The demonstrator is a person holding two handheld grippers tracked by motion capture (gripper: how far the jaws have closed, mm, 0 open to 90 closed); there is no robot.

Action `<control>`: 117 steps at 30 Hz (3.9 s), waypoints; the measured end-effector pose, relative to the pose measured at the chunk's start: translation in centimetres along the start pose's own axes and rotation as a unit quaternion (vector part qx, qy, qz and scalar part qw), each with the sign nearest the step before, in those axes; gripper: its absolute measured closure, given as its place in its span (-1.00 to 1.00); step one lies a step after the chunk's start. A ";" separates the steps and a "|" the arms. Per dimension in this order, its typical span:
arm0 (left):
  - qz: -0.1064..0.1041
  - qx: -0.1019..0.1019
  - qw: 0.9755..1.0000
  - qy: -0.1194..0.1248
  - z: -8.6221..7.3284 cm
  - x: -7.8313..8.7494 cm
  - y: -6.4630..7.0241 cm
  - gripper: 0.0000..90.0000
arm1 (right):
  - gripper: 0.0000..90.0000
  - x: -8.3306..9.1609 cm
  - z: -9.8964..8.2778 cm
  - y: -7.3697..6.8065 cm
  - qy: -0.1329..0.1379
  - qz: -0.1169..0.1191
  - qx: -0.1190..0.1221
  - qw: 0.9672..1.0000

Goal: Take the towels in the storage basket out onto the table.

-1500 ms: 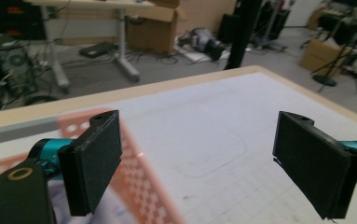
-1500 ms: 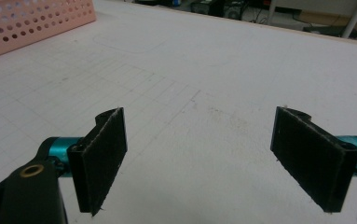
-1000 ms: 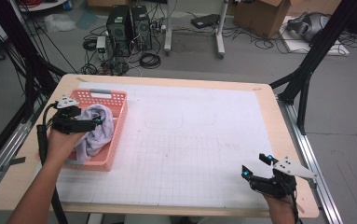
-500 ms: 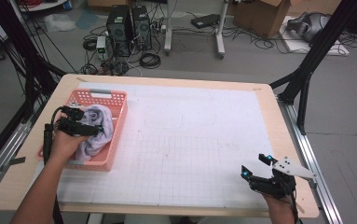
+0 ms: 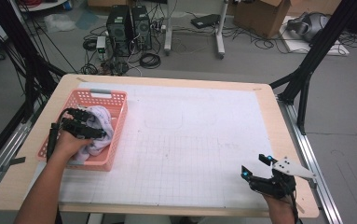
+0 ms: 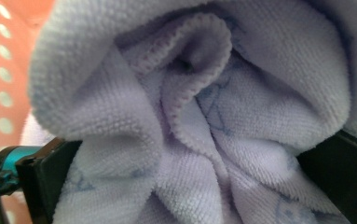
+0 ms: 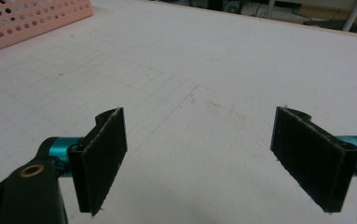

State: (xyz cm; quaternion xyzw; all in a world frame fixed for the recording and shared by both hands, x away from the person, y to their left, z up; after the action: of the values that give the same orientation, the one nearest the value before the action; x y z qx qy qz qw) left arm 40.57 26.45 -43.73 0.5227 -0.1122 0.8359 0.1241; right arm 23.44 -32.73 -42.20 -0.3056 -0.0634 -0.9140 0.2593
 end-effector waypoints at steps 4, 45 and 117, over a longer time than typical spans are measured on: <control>-0.007 -0.005 1.000 -0.003 -0.1 -0.1 0.2 -0.96 | -0.61 -0.1 0.0 0.0 -0.003 0.000 0.003 1.000; -0.084 0.079 0.964 0.241 -0.9 5.4 -2.2 0.23 | -0.61 0.2 0.0 0.4 0.002 -0.004 -0.016 1.000; -0.327 -0.177 0.868 0.328 7.9 5.7 23.8 0.17 | -0.61 0.1 0.1 0.5 0.001 0.003 -0.007 1.000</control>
State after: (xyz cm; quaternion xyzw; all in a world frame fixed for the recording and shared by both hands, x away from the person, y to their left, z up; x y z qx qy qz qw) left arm 37.14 1.96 -36.59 0.1946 -0.0336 0.8368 0.5107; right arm 23.72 -33.21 -42.08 -0.3063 -0.0556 -0.9140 0.2601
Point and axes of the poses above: each handheld gripper's, and its own axes: x roughly backward along the jaws, z roughly out of its top, y roughly to its right, the point moved 2 cm from there along -x, roughly forward along the jaws, and after that the axes turned 12 degrees about -y, right-handed, at the moved point
